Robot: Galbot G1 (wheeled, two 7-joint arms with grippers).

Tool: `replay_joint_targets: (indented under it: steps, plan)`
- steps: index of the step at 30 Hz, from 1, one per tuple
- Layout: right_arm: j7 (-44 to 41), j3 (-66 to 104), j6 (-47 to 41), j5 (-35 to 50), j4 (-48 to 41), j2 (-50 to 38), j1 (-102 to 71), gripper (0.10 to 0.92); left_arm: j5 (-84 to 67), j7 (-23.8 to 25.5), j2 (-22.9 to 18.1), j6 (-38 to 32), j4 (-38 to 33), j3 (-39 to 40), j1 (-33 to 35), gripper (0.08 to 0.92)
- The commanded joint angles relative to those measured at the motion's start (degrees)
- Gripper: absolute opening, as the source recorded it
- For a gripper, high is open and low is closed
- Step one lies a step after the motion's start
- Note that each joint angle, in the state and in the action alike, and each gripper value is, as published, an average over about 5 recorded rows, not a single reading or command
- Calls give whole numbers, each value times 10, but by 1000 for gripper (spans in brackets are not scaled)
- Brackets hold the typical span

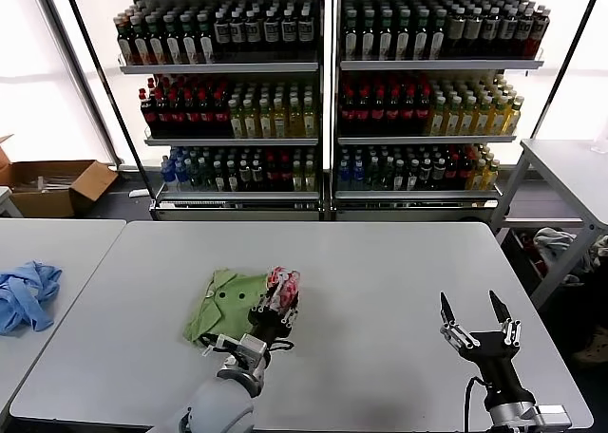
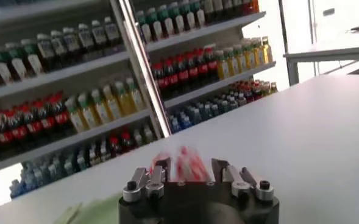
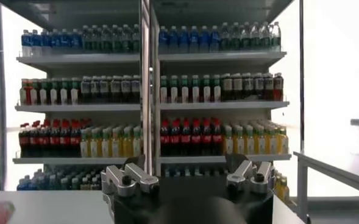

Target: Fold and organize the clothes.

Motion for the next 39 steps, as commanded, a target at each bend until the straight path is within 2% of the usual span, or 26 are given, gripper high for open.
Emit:
replay_joint_targets:
  steps: [1,3,4,8,11,15,18,25,39]
  plan:
    - [-10,-10,-53,9,4,-3,27,823,17,-74,9,22,-63,22,-34,567]
    - [-7,-18,-79,17,1,-2,43,823,-5,-52,26,-1,-74,-38,-1,628]
    - [-6,-25,-92,21,-2,-1,54,823,-15,-25,35,-19,-80,-76,20,654]
    - [-12,-76,-168,53,-29,13,127,823,-55,139,72,-142,-89,-256,143,768]
    - [-24,-148,-208,66,-66,30,204,823,-95,194,78,-170,-103,-357,227,813]
    - [8,-263,-251,87,-114,67,305,823,-112,203,63,-155,-124,-438,293,822]
    - [28,-337,-277,108,-147,97,360,823,-105,203,50,-154,-131,-457,314,823]
    - [56,-403,-310,165,-197,144,430,823,-81,202,32,-153,-135,-454,325,823]
    - [38,-394,-306,193,-275,204,448,823,-59,202,25,-157,-114,-439,325,823]
